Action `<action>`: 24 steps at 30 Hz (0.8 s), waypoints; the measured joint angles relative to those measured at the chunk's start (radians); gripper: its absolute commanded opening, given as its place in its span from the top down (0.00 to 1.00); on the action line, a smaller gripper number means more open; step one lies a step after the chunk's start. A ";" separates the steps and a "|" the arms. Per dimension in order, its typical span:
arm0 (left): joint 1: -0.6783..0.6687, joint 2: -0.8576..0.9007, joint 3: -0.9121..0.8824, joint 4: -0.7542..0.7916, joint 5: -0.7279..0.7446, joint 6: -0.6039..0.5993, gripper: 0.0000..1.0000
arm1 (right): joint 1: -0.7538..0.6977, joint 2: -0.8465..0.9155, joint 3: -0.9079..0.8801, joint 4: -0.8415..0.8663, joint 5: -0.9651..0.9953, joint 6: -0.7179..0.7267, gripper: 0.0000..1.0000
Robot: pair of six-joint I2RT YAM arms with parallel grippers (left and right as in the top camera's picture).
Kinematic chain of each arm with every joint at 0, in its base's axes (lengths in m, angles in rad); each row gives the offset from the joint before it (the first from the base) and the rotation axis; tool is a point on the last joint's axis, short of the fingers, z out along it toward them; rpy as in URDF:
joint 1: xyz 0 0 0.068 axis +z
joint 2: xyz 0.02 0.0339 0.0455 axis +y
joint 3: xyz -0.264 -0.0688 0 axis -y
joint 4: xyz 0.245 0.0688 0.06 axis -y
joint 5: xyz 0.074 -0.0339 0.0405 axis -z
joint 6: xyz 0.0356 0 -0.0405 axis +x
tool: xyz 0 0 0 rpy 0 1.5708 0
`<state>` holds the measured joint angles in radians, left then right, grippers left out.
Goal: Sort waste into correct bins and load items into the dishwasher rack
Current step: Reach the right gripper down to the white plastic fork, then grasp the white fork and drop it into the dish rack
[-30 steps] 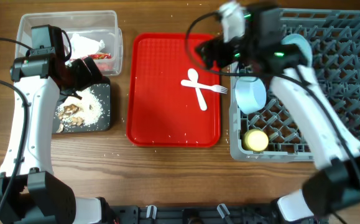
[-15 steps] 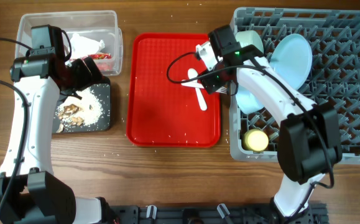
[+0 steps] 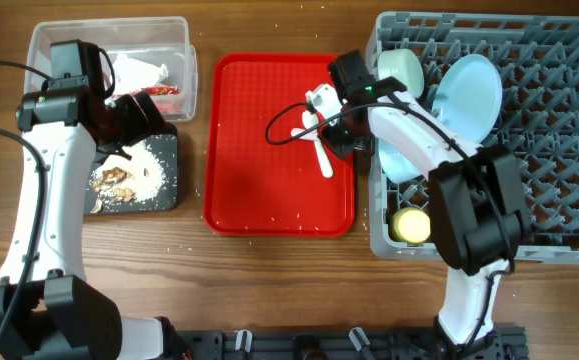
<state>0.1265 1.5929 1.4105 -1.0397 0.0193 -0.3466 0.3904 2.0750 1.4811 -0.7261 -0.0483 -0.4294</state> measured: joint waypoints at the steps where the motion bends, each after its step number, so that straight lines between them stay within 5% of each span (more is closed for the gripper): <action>1: 0.000 0.000 0.000 0.000 0.000 0.000 0.00 | 0.000 0.008 0.000 0.007 0.000 -0.008 0.47; 5: 0.000 0.000 0.000 0.000 0.000 0.000 0.00 | 0.000 0.032 0.000 0.025 -0.002 -0.021 0.56; 12: 0.000 0.000 0.000 0.000 0.000 0.000 0.00 | 0.001 0.043 0.000 0.024 -0.011 -0.017 0.96; 24: 0.000 0.000 0.000 0.000 0.000 0.000 0.00 | 0.003 0.042 0.056 -0.117 -0.045 0.143 0.96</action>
<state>0.1265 1.5929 1.4105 -1.0397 0.0193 -0.3466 0.3931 2.1166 1.5375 -0.8436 -0.0929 -0.2867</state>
